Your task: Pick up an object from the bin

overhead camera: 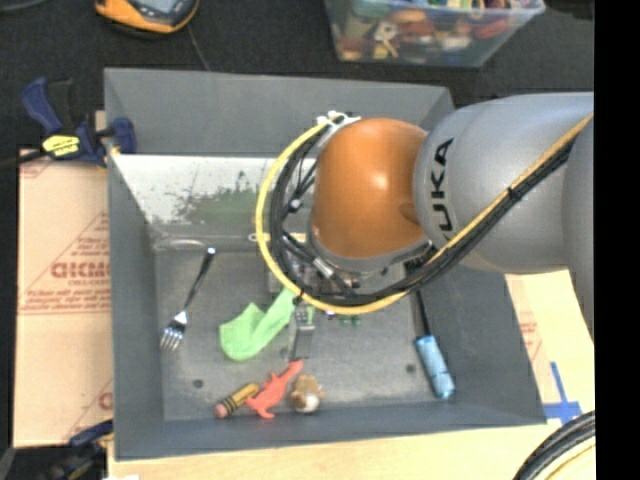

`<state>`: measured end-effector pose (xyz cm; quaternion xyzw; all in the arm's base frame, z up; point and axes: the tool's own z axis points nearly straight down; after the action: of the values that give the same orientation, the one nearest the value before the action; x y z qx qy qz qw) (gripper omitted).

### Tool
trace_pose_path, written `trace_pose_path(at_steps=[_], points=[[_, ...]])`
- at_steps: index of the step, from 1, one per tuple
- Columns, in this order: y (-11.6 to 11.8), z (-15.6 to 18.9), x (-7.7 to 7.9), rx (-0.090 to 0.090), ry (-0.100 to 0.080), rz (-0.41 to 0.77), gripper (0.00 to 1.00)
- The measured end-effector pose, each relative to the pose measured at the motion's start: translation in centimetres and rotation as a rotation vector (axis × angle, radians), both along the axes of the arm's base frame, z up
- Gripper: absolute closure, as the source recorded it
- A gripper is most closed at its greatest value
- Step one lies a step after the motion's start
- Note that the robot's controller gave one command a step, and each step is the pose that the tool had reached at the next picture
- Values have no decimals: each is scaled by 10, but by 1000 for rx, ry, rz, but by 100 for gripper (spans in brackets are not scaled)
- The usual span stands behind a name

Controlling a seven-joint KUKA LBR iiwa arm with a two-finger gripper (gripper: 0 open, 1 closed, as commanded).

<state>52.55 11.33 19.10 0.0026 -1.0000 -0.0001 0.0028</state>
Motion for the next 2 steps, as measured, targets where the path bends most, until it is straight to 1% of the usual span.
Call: trace_pose_path(at_steps=[1,2], points=[[-1,5,2,1,-8,-5,0],[-19,-100,53,0,-11,228,0]])
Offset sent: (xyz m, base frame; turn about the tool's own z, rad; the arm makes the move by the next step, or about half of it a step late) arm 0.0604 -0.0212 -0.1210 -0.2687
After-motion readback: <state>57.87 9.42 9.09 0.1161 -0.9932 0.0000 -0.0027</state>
